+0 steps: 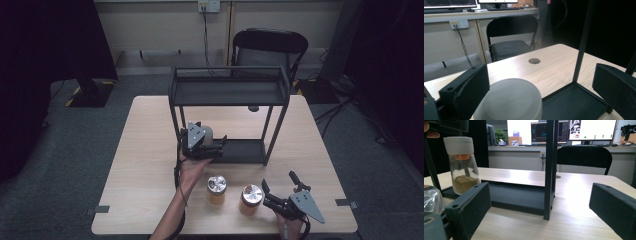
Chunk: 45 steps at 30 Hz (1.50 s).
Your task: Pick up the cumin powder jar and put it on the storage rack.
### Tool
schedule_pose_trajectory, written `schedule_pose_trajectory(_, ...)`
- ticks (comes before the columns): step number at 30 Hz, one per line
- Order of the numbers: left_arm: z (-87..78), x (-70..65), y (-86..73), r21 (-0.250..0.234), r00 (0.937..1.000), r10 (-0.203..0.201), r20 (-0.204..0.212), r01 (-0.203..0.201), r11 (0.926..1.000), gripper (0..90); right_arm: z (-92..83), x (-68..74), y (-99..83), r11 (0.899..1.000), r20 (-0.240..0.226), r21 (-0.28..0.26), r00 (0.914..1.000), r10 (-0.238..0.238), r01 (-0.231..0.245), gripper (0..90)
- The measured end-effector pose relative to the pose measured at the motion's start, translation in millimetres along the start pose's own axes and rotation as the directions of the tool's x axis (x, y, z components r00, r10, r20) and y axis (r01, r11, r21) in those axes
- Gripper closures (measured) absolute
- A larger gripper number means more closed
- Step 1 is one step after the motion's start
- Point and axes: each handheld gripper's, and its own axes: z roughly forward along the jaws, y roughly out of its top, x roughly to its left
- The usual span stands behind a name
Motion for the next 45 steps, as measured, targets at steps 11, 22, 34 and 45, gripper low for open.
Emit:
schedule_pose_trajectory(11,-9.6,-6.9,1.0,-0.036,0.9992,0.03,0.026,-0.029,0.9989,0.3,0.0,0.0,0.0,1.0,0.0,0.0,1.0,0.0,0.0,2.8)
schedule_pose_trajectory(22,-23.7,-12.8,-1.0,-0.082,0.9983,0.056,0.018,-0.054,0.9952,0.3,0.0,0.1,0.1,1.0,0.001,0.001,1.0,0.001,-0.001,2.7)
schedule_pose_trajectory(34,-49.7,-12.5,-0.2,-0.137,0.998,0.062,0.002,-0.062,0.9887,0.2,-0.5,1.2,-1.1,1.0,0.005,-0.006,1.0,-0.003,0.003,2.7)
schedule_pose_trajectory(45,-76.0,-8.5,-9.6,-0.173,0.9987,0.04,-0.032,-0.045,0.9839,0.0,-0.3,3.8,-1.3,1.0,0.019,-0.007,0.9998,-0.004,0.005,2.7)
